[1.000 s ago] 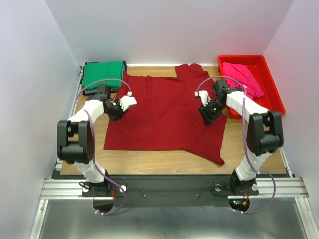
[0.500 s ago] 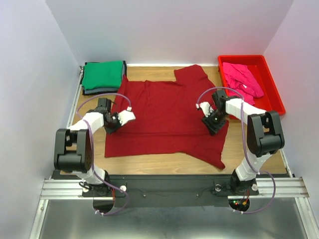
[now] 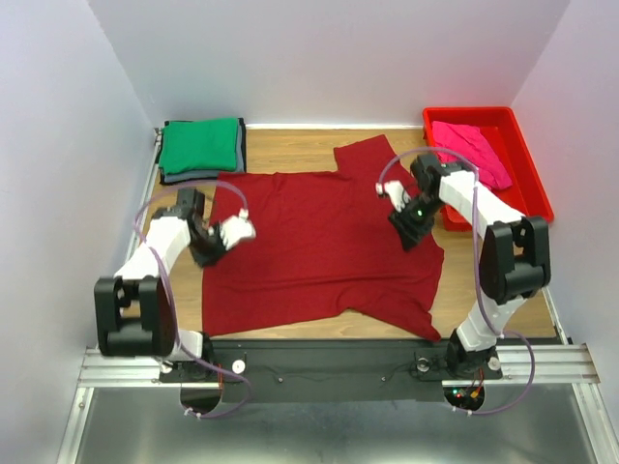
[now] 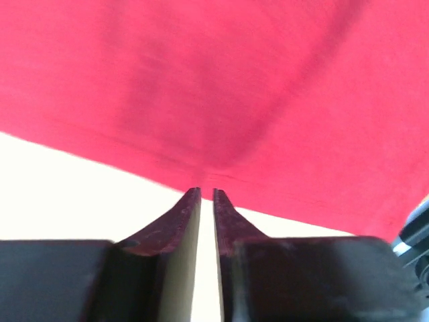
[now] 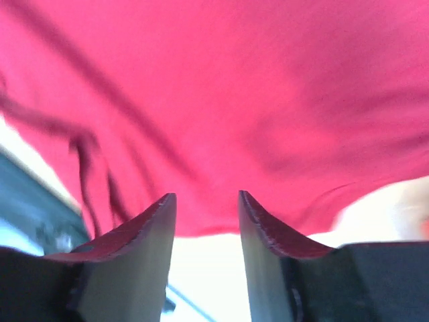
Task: Fold and stack the t-shirts
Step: Flatten the tshirt out
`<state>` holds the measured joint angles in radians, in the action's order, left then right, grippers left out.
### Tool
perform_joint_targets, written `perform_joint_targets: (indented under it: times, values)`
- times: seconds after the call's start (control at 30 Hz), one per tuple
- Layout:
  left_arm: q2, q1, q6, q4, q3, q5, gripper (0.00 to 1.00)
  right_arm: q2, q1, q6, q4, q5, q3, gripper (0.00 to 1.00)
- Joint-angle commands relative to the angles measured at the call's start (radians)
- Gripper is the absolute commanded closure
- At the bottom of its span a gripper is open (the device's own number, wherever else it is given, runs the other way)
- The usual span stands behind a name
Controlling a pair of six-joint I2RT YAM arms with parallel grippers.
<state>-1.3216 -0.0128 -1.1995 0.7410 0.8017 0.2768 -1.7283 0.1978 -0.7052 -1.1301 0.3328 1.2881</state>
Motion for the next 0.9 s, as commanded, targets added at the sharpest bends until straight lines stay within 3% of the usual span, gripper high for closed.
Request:
perform_joint_targets:
  times: [0.0, 0.13, 0.37, 0.67, 0.8, 0.87]
  values:
    - [-0.126, 0.005, 0.113, -0.038, 0.229, 0.15, 0.73, -0.089, -0.003, 0.127, 0.101, 0.034, 0.142, 0.54]
    - [-0.289, 0.005, 0.244, -0.124, 0.342, 0.157, 0.73, -0.213, -0.003, 0.182, 0.184, -0.037, 0.184, 0.57]
    - [-0.403, 0.037, 0.259, -0.2, 0.288, 0.105, 0.74, -0.252, 0.0, 0.187, 0.216, -0.089, 0.073, 0.59]
    - [-0.257, 0.103, 0.101, -0.094, 0.019, 0.058, 0.82, -0.108, 0.06, 0.132, 0.162, -0.064, -0.219, 0.59]
    - [-0.162, 0.119, 0.049, -0.013, -0.045, 0.064, 0.82, -0.033, 0.081, 0.081, 0.058, 0.027, -0.233, 0.59]
    - [-0.118, 0.135, 0.029, 0.027, -0.016, 0.096, 0.79, 0.004, 0.078, 0.076, 0.003, 0.079, -0.147, 0.56]
